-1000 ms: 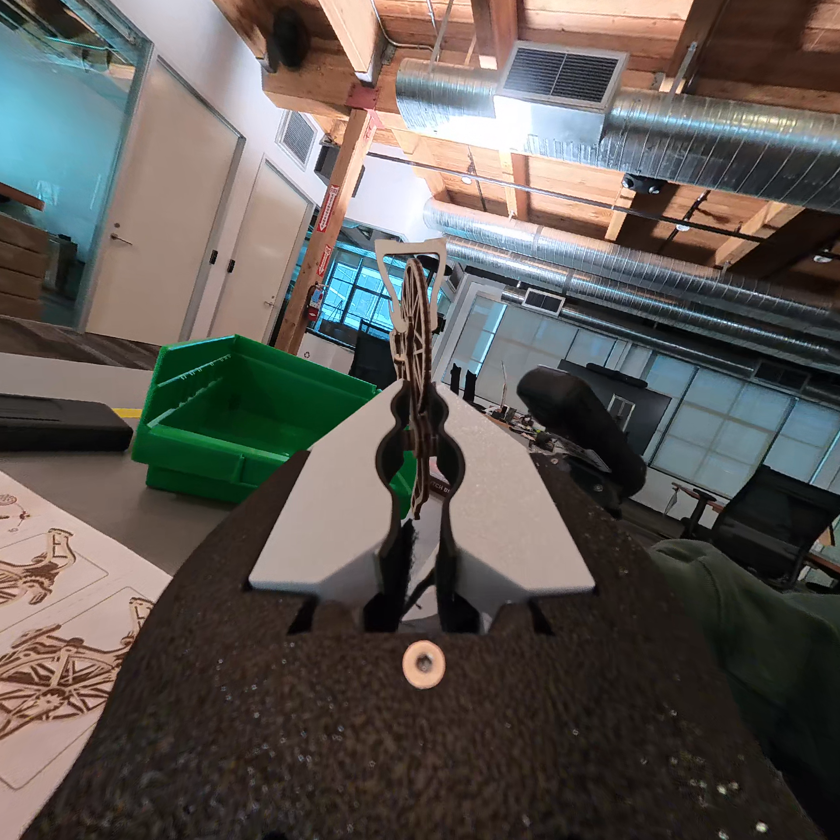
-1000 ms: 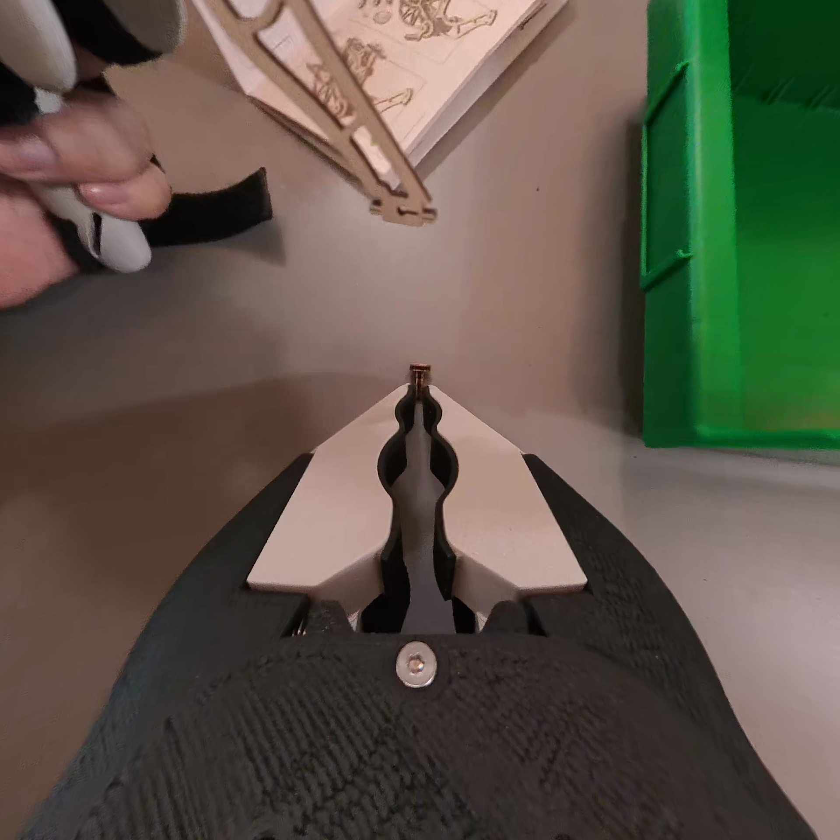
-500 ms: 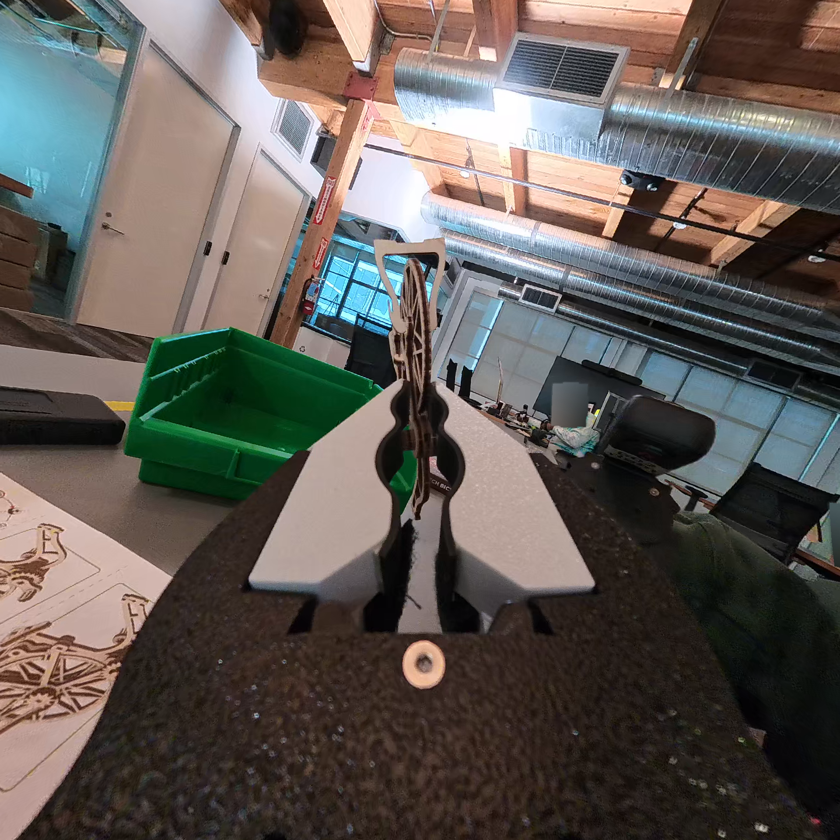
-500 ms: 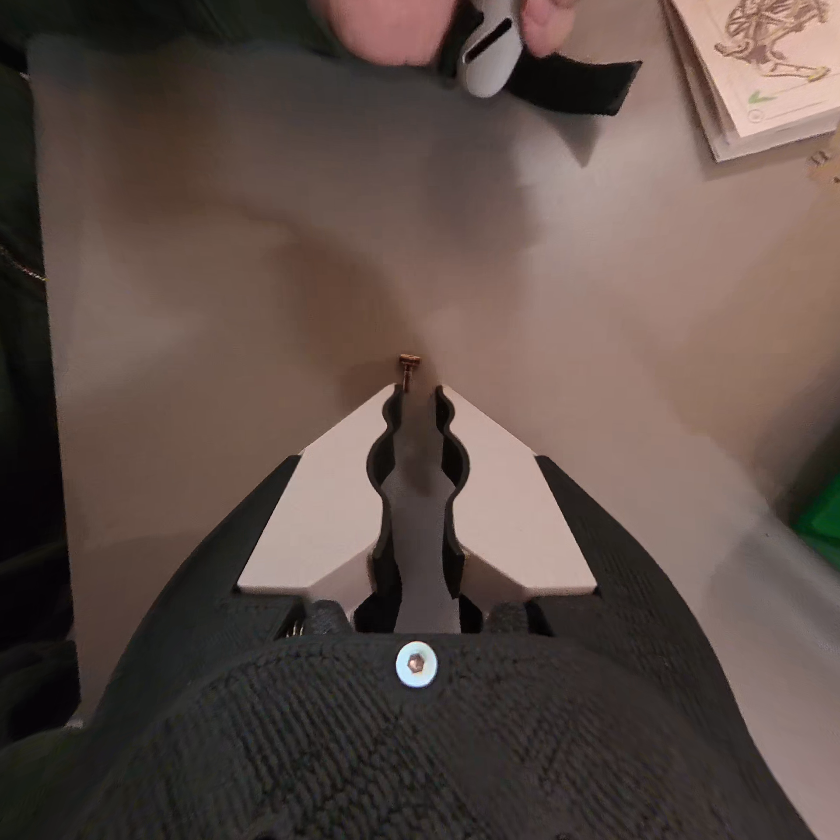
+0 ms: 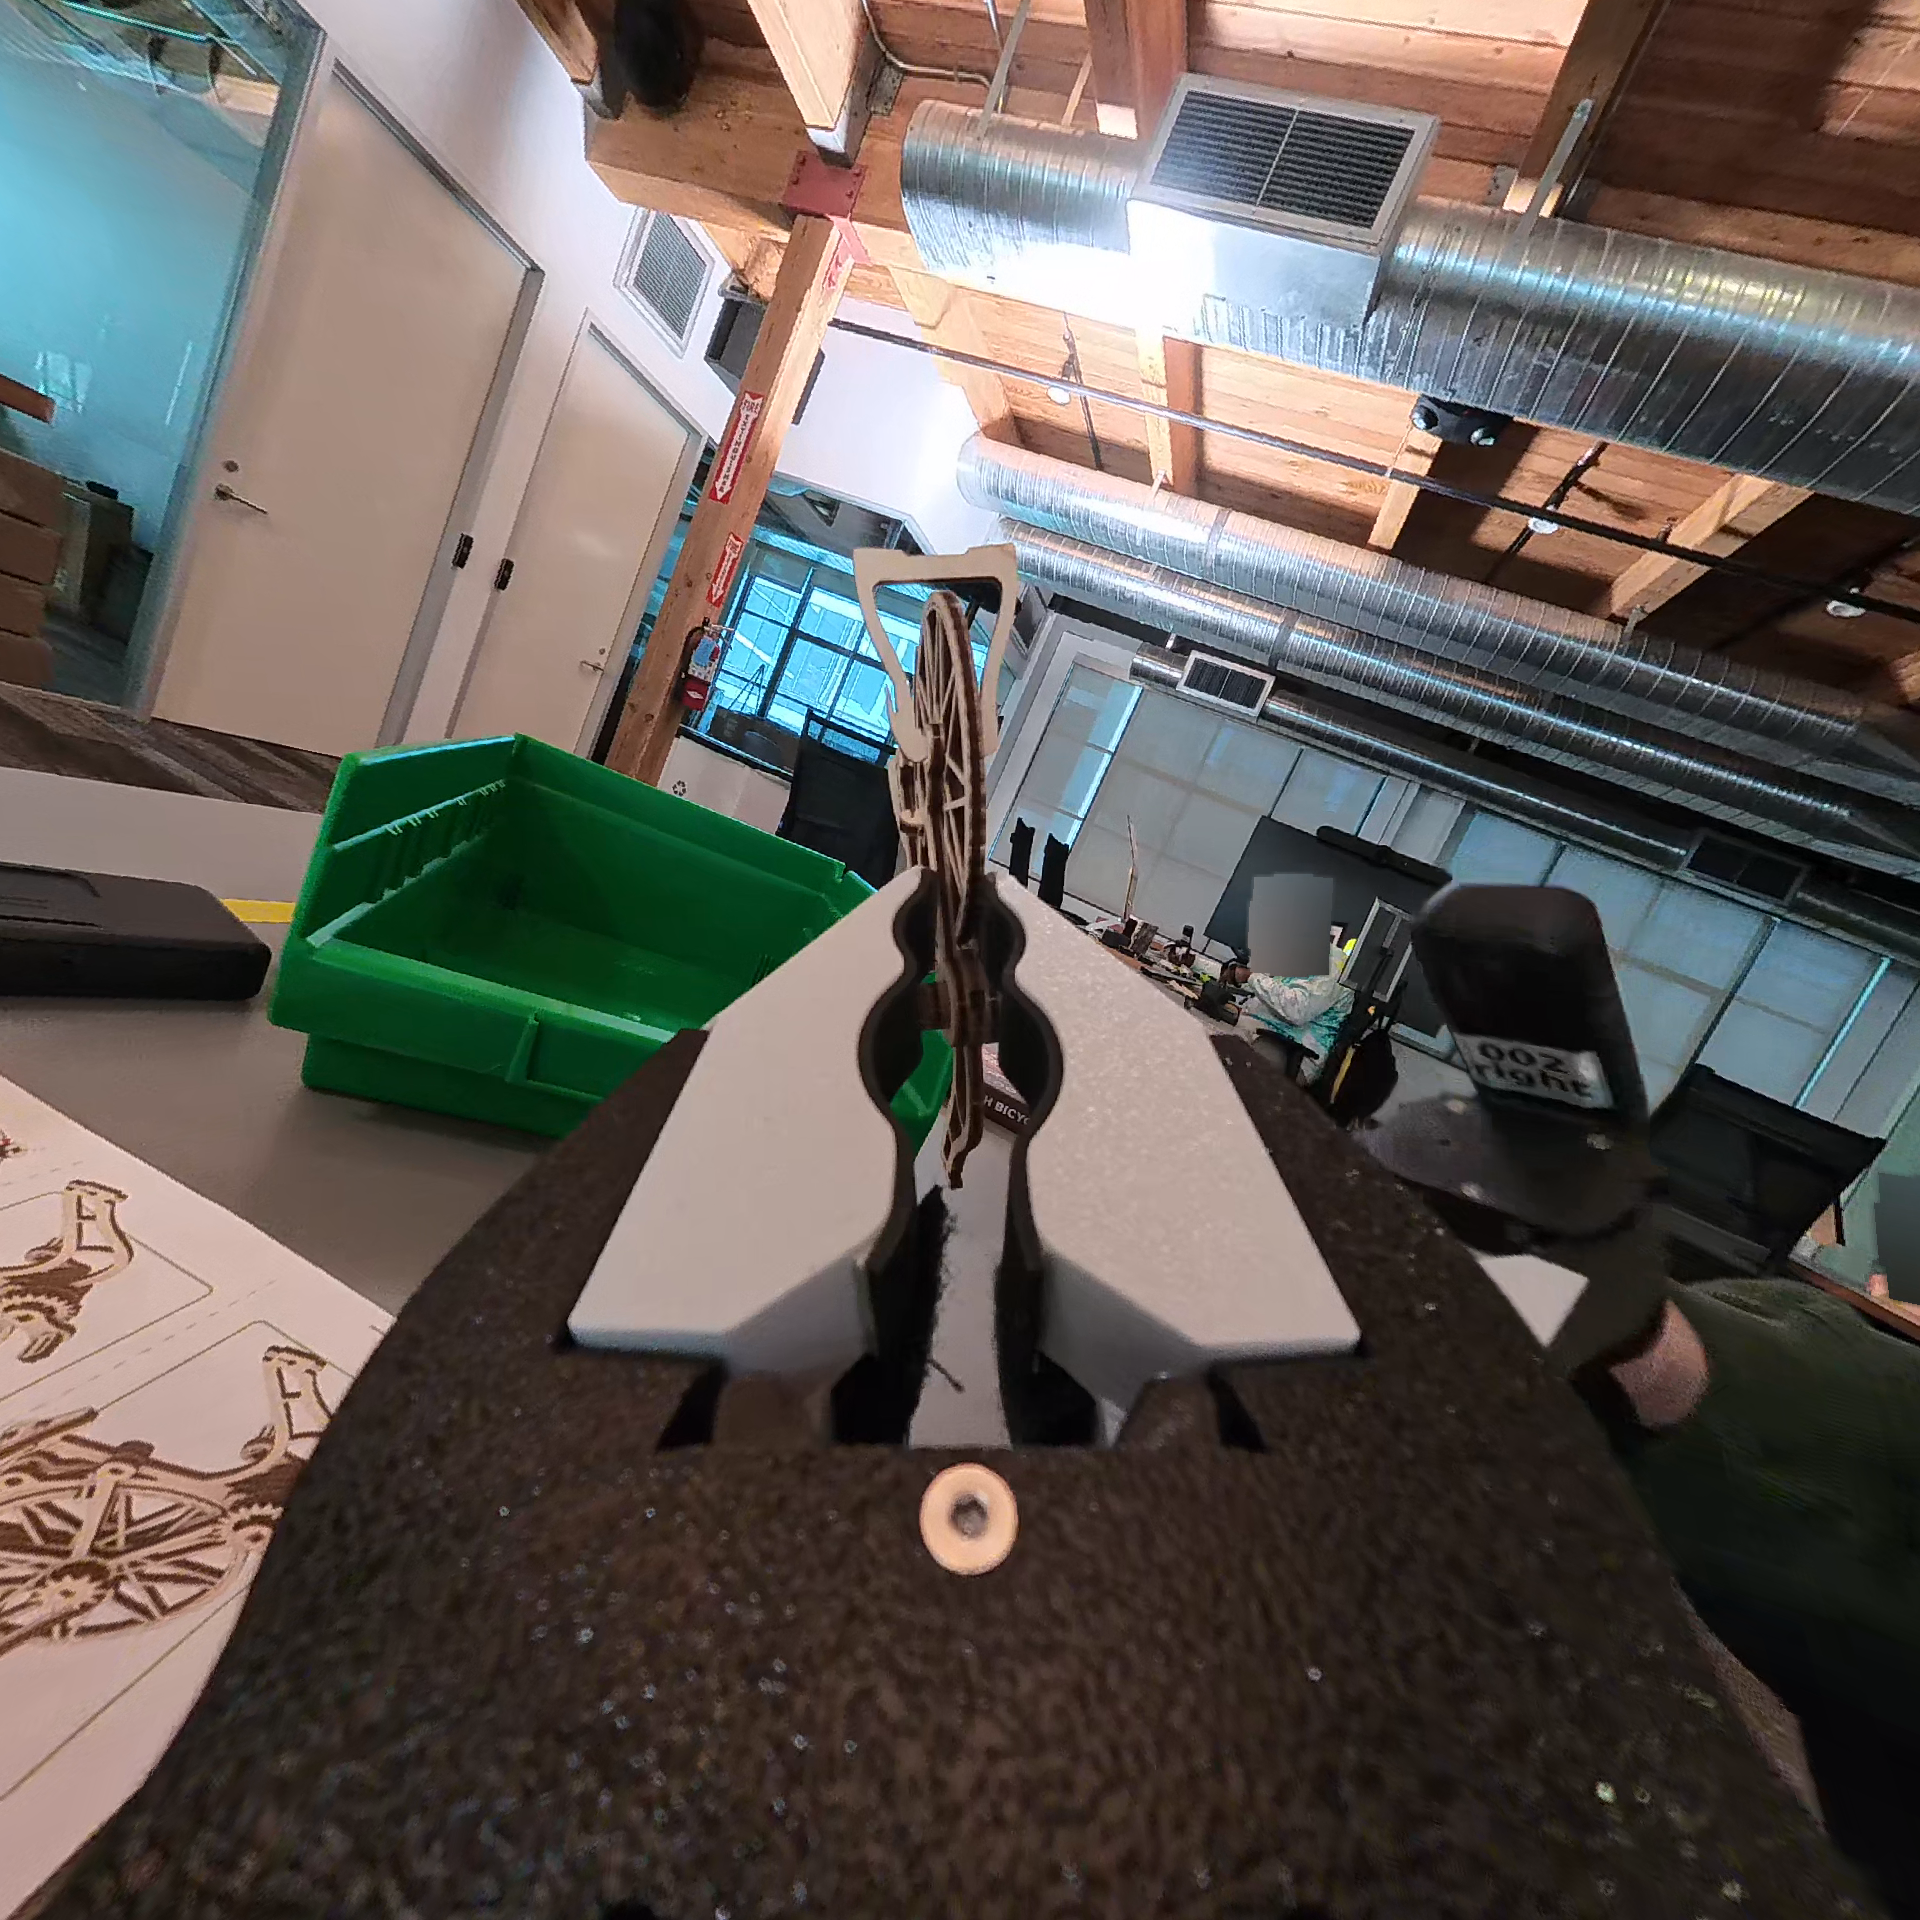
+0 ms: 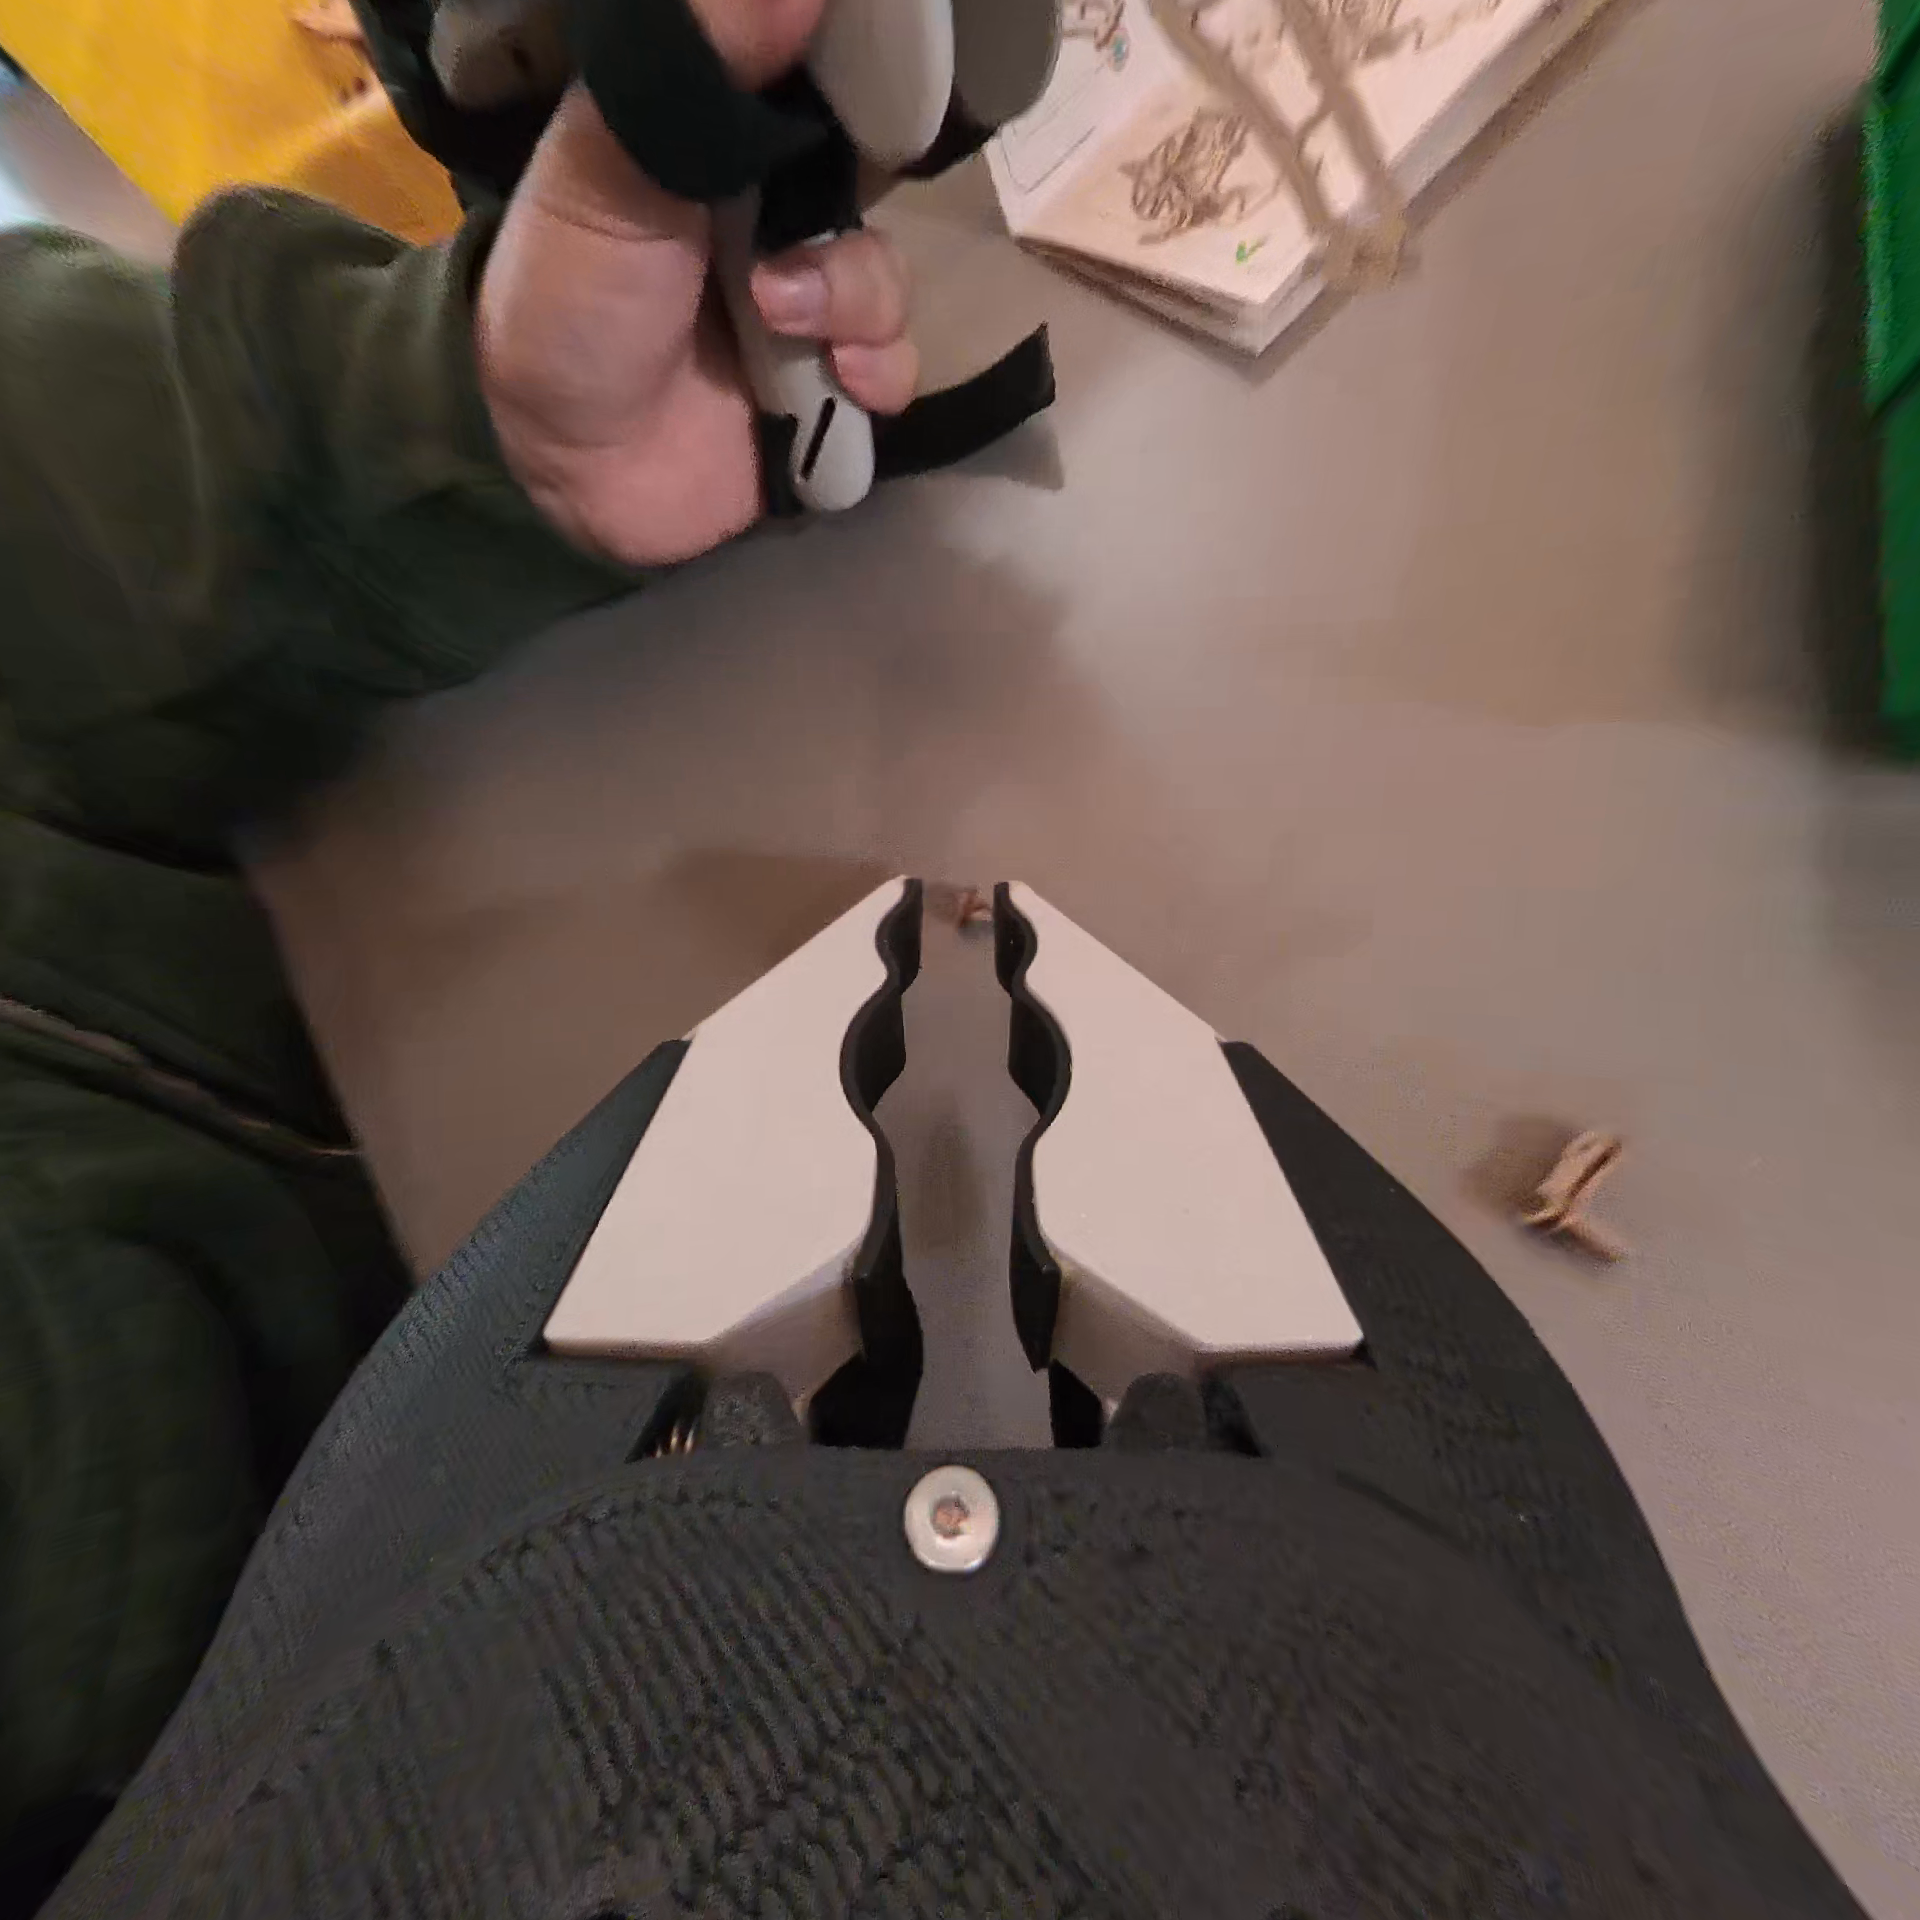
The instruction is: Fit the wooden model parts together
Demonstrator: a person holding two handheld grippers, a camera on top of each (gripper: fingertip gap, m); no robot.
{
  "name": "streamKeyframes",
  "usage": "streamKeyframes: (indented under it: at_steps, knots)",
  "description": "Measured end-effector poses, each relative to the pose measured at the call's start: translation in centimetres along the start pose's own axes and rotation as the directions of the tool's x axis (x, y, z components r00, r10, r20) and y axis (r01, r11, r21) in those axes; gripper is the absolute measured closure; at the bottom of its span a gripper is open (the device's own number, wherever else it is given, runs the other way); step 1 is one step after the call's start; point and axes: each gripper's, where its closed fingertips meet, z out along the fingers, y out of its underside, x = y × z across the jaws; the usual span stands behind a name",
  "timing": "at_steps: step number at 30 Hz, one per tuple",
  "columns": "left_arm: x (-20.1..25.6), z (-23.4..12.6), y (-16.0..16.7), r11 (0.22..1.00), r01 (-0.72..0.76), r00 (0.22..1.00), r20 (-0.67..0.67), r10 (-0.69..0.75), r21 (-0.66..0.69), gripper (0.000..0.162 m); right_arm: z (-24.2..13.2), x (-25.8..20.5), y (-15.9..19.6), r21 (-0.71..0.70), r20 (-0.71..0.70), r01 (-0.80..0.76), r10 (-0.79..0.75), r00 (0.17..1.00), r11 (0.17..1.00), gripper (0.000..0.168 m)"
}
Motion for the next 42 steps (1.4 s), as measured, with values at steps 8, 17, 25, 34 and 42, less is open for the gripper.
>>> streamKeyframes:
  at_steps: [8, 17, 25, 34, 42]
  knots:
    - [0.0, 0.0, 0.1, 1.0, 0.01, 1.0, 0.001, -0.01, 0.0, 0.157, 1.2, -0.7, 1.8, -0.037, -0.08, -0.071, 0.068, 0.994, 0.997, 0.152]
    - [0.0, 0.0, 0.1, 1.0, 0.011, 1.0, -0.002, -0.011, -0.004, 0.157, 2.6, -0.6, 1.4, -0.04, -0.107, -0.047, 0.042, 0.993, 0.998, 0.149]
    - [0.0, 0.0, 0.2, 1.0, 0.019, 1.0, -0.003, -0.019, -0.005, 0.157, 3.0, -0.3, 1.0, -0.028, -0.133, -0.022, 0.018, 0.991, 0.999, 0.146]
    - [-0.1, 0.0, 0.2, 1.0, 0.024, 1.0, -0.002, -0.024, -0.004, 0.157, 2.0, 0.8, 1.3, -0.036, -0.148, -0.045, 0.039, 0.988, 0.998, 0.146]
    - [-0.1, 0.0, 0.2, 1.0, 0.031, 1.0, -0.003, -0.031, -0.005, 0.157, 1.7, 1.7, 1.4, -0.021, -0.172, -0.066, 0.061, 0.983, 0.998, 0.146]
